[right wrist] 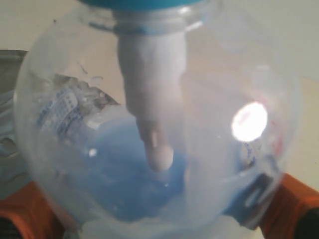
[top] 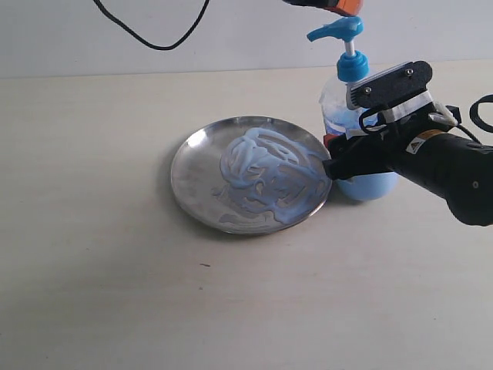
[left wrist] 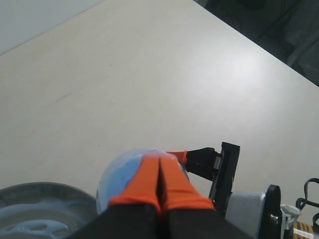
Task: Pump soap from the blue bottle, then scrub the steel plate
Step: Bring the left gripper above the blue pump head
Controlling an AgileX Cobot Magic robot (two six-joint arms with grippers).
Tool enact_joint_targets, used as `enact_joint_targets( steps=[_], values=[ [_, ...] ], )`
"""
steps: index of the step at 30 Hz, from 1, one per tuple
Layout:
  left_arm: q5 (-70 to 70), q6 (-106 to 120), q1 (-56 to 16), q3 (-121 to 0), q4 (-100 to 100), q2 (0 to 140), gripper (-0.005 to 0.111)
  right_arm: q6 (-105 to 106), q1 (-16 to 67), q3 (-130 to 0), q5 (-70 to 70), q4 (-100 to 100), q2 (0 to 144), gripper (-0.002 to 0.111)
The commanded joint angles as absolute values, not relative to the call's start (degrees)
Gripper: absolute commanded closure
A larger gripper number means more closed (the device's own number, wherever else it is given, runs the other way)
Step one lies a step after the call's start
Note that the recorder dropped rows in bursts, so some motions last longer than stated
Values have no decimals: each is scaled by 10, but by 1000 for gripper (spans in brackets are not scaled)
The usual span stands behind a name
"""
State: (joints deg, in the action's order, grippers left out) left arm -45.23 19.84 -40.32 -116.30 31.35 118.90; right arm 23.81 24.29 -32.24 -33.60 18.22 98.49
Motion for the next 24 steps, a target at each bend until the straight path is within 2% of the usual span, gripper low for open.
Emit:
enact_joint_targets(
  steps=[1,24],
  values=[
    [-450,193,-406,-1166,320,1185,107,238,243,-330,-356,168,979,108],
    [-454,193,-406,-1166,320,1185,107,227,243,-330,-355,168,979,108]
  ],
)
